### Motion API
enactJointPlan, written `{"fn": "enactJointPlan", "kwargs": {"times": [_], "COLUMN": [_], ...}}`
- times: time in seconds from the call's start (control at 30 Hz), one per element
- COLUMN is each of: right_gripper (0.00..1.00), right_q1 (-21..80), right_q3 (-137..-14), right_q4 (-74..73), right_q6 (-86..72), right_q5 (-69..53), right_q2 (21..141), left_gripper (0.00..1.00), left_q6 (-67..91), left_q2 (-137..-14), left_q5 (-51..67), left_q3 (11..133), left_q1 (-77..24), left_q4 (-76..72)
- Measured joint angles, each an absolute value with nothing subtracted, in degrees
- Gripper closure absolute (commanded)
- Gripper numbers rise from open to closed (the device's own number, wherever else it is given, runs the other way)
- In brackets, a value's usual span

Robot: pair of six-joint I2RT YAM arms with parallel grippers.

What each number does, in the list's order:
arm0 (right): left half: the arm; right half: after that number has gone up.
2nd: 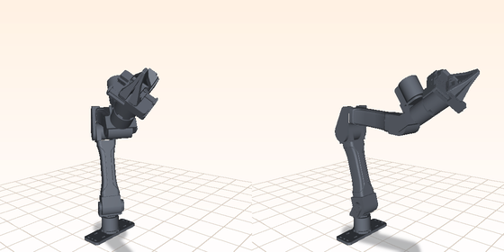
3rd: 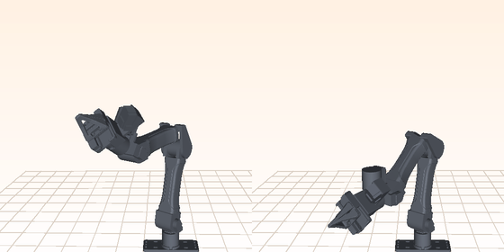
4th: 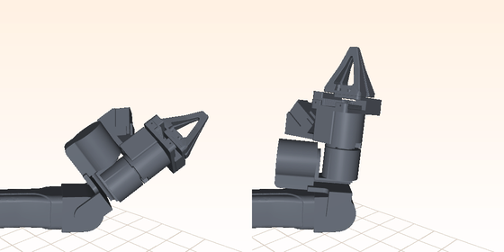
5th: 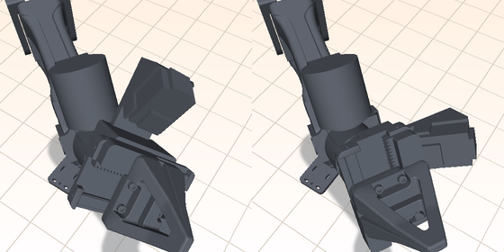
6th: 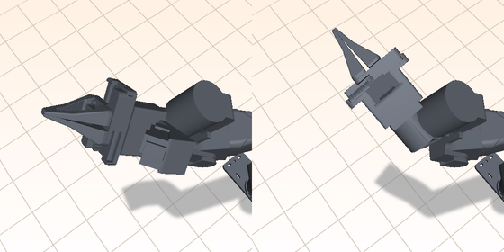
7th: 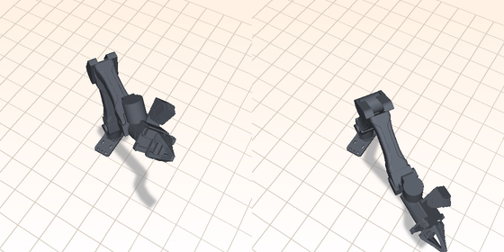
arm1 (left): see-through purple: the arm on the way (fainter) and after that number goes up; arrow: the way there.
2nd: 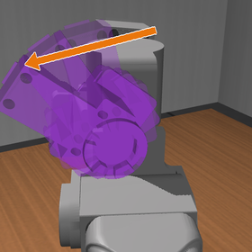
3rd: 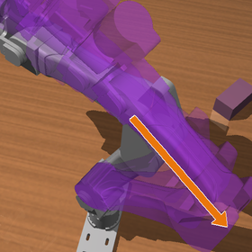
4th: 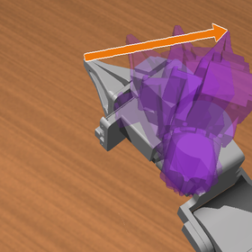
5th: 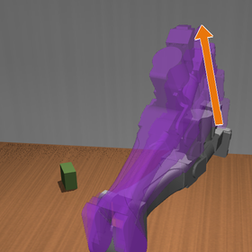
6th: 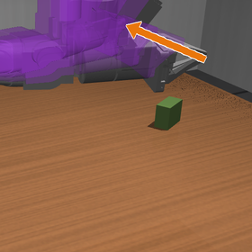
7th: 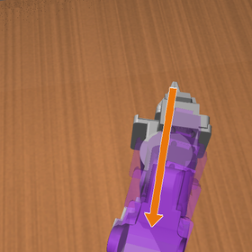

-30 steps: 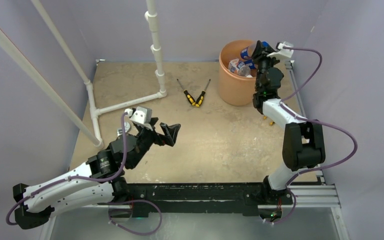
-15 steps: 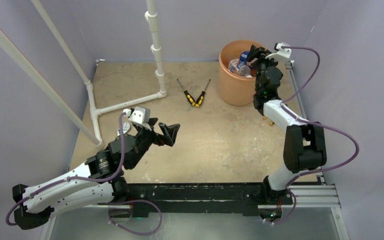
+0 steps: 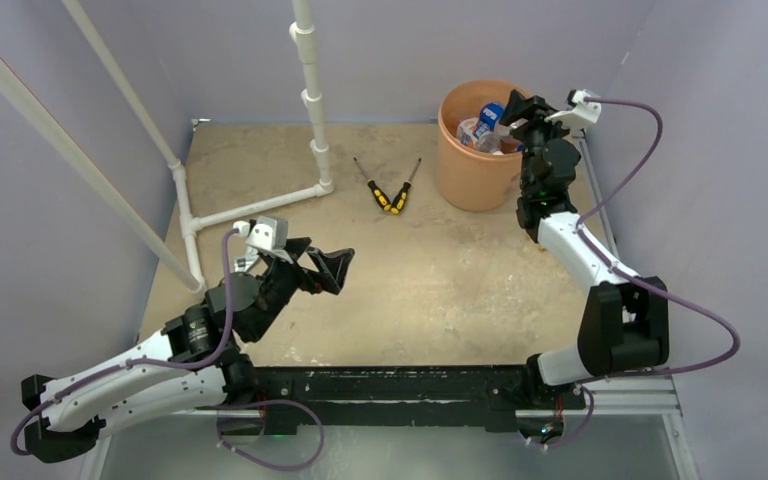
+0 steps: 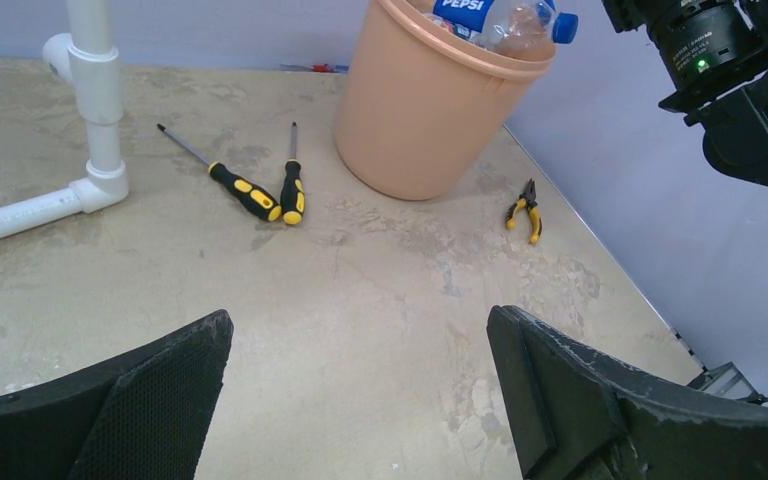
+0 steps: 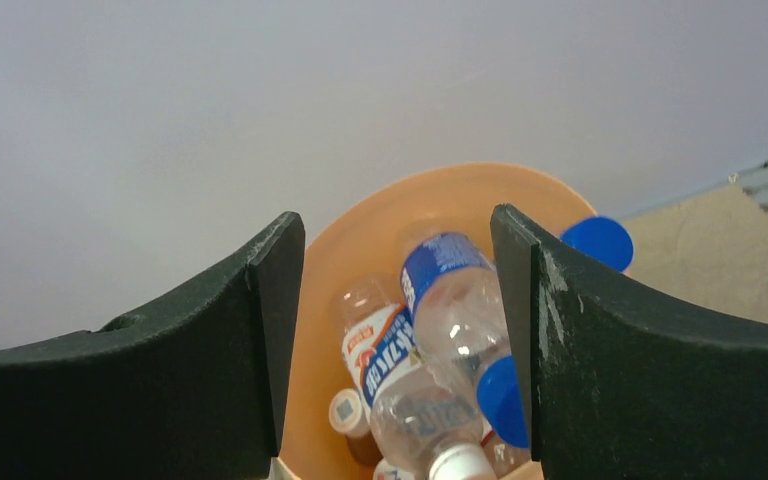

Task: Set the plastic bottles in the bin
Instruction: Place the plastic bottle in the trash bin.

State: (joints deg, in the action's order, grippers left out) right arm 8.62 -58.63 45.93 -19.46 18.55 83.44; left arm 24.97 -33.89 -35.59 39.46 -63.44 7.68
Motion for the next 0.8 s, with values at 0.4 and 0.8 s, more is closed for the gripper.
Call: {"fn": "enactJointPlan", "kwargs": {"times": [0.4, 0.8], "right_gripper": [0.21, 0.01], "right_q1": [8.6, 8.6], "right_q3": [-56.5, -59.5], "right_q4": [39.8, 34.8], "right_q6": [-21.4, -19.8], "right_q5": [17.7, 15.5], "right_q2": [81.2, 73.0], "left_gripper": [0.01, 0.00], "left_q6": [26.3, 26.5], "left_q2": [-33.9, -33.3], "left_q5": [-34.5, -34.7], "left_q3": [39.5, 39.6], "left_q1": [-63.5, -63.4], "left_q4": [8.5, 10.3]}}
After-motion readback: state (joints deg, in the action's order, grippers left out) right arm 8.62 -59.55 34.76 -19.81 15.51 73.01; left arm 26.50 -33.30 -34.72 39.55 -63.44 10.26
